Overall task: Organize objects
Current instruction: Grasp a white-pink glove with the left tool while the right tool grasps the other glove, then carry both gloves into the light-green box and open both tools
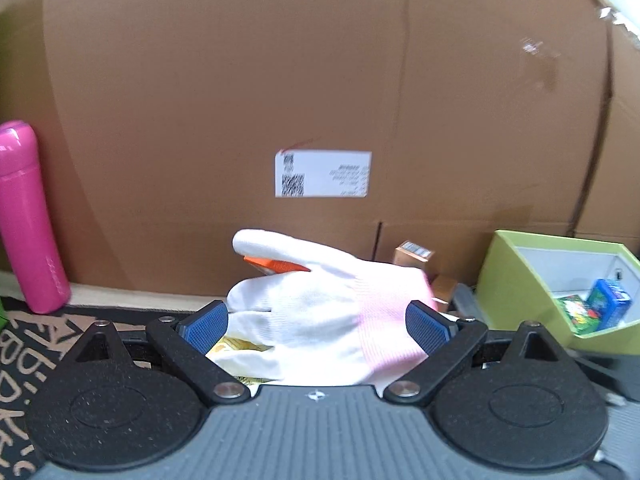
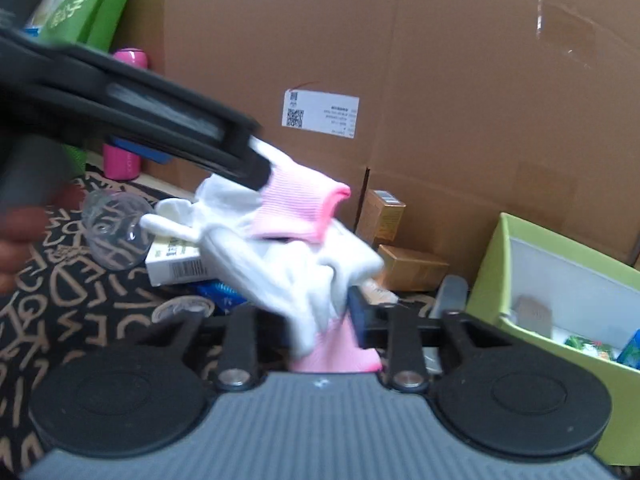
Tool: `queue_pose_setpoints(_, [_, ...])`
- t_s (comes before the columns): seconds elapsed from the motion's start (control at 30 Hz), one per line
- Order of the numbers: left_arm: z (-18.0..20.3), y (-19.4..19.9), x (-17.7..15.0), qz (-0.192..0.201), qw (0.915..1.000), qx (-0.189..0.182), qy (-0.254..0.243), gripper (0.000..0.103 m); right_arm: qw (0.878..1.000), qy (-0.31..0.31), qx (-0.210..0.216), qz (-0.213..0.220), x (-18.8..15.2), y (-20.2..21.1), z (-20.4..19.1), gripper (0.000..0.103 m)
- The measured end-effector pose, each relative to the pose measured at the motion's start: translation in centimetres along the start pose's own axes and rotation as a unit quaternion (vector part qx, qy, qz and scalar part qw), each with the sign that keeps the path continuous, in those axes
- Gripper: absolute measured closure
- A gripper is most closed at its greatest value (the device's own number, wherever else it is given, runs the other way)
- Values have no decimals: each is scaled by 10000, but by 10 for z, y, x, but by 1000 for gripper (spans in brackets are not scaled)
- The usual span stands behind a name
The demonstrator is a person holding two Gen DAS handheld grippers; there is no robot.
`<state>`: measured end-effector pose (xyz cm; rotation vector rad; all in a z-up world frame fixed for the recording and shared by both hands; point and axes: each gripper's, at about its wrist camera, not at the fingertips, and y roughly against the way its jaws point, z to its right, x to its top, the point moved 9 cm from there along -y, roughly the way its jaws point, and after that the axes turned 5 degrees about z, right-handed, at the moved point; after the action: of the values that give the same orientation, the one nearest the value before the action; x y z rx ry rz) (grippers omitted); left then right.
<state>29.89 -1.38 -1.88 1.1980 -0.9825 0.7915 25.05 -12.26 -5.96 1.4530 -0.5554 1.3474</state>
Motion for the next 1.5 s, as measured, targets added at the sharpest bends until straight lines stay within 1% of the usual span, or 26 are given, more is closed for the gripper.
queue_pose_setpoints(0.1, [-6, -15, -5, -176, 9997, 65, 152, 5, 9996, -216, 73, 179, 7, 12, 7, 92])
queue_pose_setpoints(0.2, [-9, -20, -12, -243, 9994, -57, 243, 7, 9982, -493, 106, 332, 12, 21, 17, 92])
queue_pose_setpoints(0.23, [-9, -20, -14, -256, 9994, -98, 221, 17, 9979, -522, 60, 376, 13, 23, 20, 92])
queue_pose_setpoints(0.27, [-7, -20, -17, -300, 9993, -163, 173, 38, 9974, -570, 17, 434, 15, 27, 24, 92])
queue_pose_setpoints(0.3, [-5, -22, -21, -409, 9988, -244, 114, 48, 9967, -644, -4, 489, 17, 28, 28, 92])
queue_pose_setpoints(0.33, [-3, -24, -25, -539, 9981, -285, 64, 66, 9960, -708, -6, 543, 19, 31, 31, 92])
queue_pose_setpoints(0.37, [-1, -24, -29, -578, 9979, -298, 1, 72, 9954, -756, -14, 593, 21, 31, 34, 92])
queue_pose_setpoints(0.4, [2, -23, -29, -505, 9983, -264, -149, 74, 9948, -795, -33, 642, 23, 33, 37, 92])
queue_pose_setpoints(0.43, [5, -22, -30, -501, 9980, -244, -307, 87, 9942, -831, -51, 681, 24, 35, 39, 92])
queue_pose_setpoints(0.47, [8, -21, -30, -487, 9977, -243, -411, 94, 9937, -865, -61, 709, 25, 37, 41, 92])
queue_pose_setpoints(0.57, [16, -14, -29, -489, 9970, -375, -473, 96, 9931, -908, -71, 735, 26, 40, 43, 92])
queue_pose_setpoints(0.67, [21, -7, -22, -403, 9970, -397, -525, 96, 9923, -985, -2, 746, 25, 35, 44, 92])
queue_pose_setpoints(0.77, [25, 3, -11, -292, 9975, -455, -449, 96, 9912, -1060, 64, 788, 26, 38, 44, 96])
queue_pose_setpoints(0.9, [31, 18, 4, -148, 9977, -539, -389, 96, 9886, -1156, 110, 958, 31, 45, 48, 96])
queue_pose_setpoints(0.97, [35, 25, 11, -34, 9977, -516, -443, 96, 9871, -1214, 121, 1036, 33, 48, 51, 96])
queue_pose_setpoints(1.03, [38, 31, 19, 57, 9977, -505, -451, 96, 9856, -1275, 117, 1102, 36, 51, 55, 99])
queue_pose_setpoints(1.17, [43, 38, 29, 136, 9976, -493, -462, 96, 9828, -1370, 138, 1231, 39, 57, 62, 100])
queue_pose_setpoints(1.2, [44, 39, 31, 159, 9975, -460, -505, 96, 9825, -1392, 119, 1234, 40, 57, 63, 99])
queue_pose_setpoints(1.23, [44, 39, 32, 185, 9975, -418, -546, 96, 9836, -1387, 168, 1139, 38, 55, 64, 97])
queue_pose_setpoints(1.27, [44, 40, 33, 208, 9974, -388, -576, 96, 9855, -1347, 363, 969, 36, 51, 61, 96])
queue_pose_setpoints(1.3, [43, 40, 33, 212, 9974, -373, -584, 96, 9858, -1349, 584, 805, 32, 47, 56, 92])
queue_pose_setpoints(1.33, [43, 41, 33, 200, 9975, -366, -568, 96, 9852, -1384, 733, 700, 29, 44, 52, 74])
queue_pose_setpoints(1.37, [42, 40, 32, 181, 9977, -362, -542, 96, 9851, -1366, 856, 605, 27, 41, 47, 59])
queue_pose_setpoints(1.4, [41, 40, 32, 161, 9978, -356, -528, 96, 9860, -1252, 976, 514, 25, 39, 39, 36])
queue_pose_setpoints(1.43, [41, 40, 31, 144, 9979, -347, -530, 96, 9879, -1075, 1027, 446, 23, 36, 31, 31])
queue_pose_setpoints(1.5, [40, 38, 29, 118, 9979, -330, -544, 96, 9917, -625, 1110, 166, 14, 28, 13, 29])
